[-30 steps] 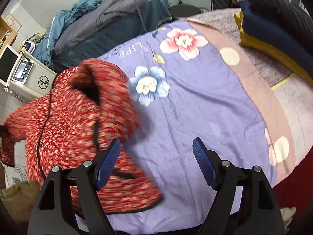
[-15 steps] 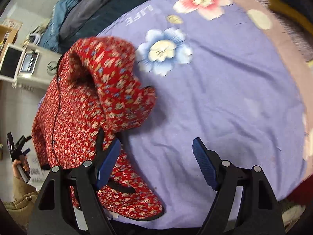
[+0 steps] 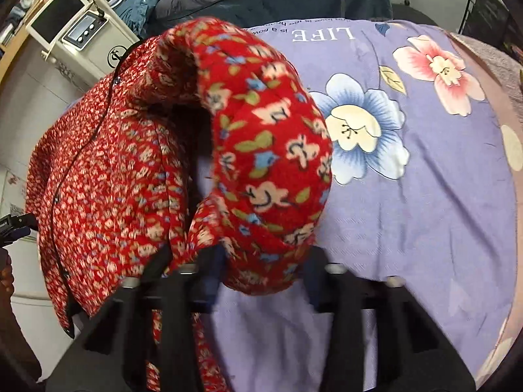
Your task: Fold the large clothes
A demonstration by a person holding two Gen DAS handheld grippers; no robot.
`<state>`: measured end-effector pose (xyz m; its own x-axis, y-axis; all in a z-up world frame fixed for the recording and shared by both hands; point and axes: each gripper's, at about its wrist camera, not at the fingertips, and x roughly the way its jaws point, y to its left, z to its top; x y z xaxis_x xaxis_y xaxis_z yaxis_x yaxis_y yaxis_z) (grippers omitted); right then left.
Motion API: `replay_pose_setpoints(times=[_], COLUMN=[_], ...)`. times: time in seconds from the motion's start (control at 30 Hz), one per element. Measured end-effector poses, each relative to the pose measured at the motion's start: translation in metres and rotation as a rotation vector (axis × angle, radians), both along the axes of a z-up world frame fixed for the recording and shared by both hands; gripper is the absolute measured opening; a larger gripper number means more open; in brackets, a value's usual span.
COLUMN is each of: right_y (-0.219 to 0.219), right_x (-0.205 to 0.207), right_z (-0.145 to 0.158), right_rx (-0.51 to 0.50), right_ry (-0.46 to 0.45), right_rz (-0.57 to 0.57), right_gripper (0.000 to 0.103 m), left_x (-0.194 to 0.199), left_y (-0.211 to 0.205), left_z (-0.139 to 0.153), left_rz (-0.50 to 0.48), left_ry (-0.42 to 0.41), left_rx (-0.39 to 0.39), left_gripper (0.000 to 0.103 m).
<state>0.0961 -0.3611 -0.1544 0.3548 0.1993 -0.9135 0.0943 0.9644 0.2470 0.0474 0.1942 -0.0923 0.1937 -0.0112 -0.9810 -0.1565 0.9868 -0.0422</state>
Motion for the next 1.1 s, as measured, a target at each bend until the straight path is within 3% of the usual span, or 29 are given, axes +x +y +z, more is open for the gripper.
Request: replay_pose_setpoints(times=[0.1,0.2,0.33,0.4,0.47,0.53,0.57,0.63,0.7,0.73,0.8,0.9,0.97,1.07,1.1], right_y=[-0.01,-0.038,-0.091,-0.086,-0.079,-0.082,-0.087,-0.09,-0.086,-0.079,-0.069,-0.056,-0.039,-0.024,-0.013], right_x=[-0.008,-0.001,0.032,0.046,0.062,0.072,0.075,0.072,0.049,0.039,0.014,-0.013,-0.021,-0.031,-0.034], right_z=[0.032,0.098,0.17,0.17,0.143,0.108,0.077,0.021,-0.009,-0.017,-0.016,0.004,0.014,0.029,0.026], right_rx=[-0.17,-0.536,-0.763,-0.919,-1.018,-1.012,-1.014,-1.017,-0.919,-0.893,-0.843,-0.684,-0.538,-0.176,-0.101], right_ry=[-0.034,-0.148,-0.224,-0.261,-0.22,-0.159,-0.093,0.067,0.105,0.098,0.054,-0.005,-0.01,0.006,0.023], right_rz=[0.02,0.1,0.089,0.167,0.227,0.23,0.229,0.214,0.225,0.223,0.211,0.15,0.141,0.178,0.195], right_gripper=[0.018,0.016,0.016,0.017,0.017,0.024,0.029,0.06,0.063,0.073,0.08,0.083,0.083,0.087,0.087], left_x=[-0.011,-0.013,-0.008,-0.006,-0.006,-0.01,-0.013,-0.02,-0.03,-0.036,-0.045,-0.058,-0.059,-0.062,-0.062], left_y=[-0.015,-0.02,-0.024,-0.025,-0.028,-0.029,-0.029,-0.022,-0.012,-0.004,0.013,0.046,0.065,0.092,0.099], left_z=[0.001,0.005,0.011,0.015,0.019,0.021,0.021,0.02,0.012,0.007,-0.002,-0.013,-0.014,-0.013,-0.015], left_rz=[-0.013,-0.008,0.0,0.0,-0.009,-0.022,-0.027,-0.026,-0.007,0.016,0.06,0.122,0.134,0.119,0.101], left_ry=[-0.002,-0.017,-0.035,-0.045,-0.057,-0.067,-0.067,-0.058,-0.039,-0.025,-0.002,0.026,0.016,-0.015,-0.016], left_rx=[-0.003,-0.021,-0.04,-0.047,-0.052,-0.057,-0.056,-0.049,-0.044,-0.039,-0.034,-0.009,0.015,0.05,0.06], left_gripper=[0.097,0.097,0.097,0.097,0.097,0.097,0.097,0.097,0.097,0.097,0.097,0.097,0.097,0.097,0.097])
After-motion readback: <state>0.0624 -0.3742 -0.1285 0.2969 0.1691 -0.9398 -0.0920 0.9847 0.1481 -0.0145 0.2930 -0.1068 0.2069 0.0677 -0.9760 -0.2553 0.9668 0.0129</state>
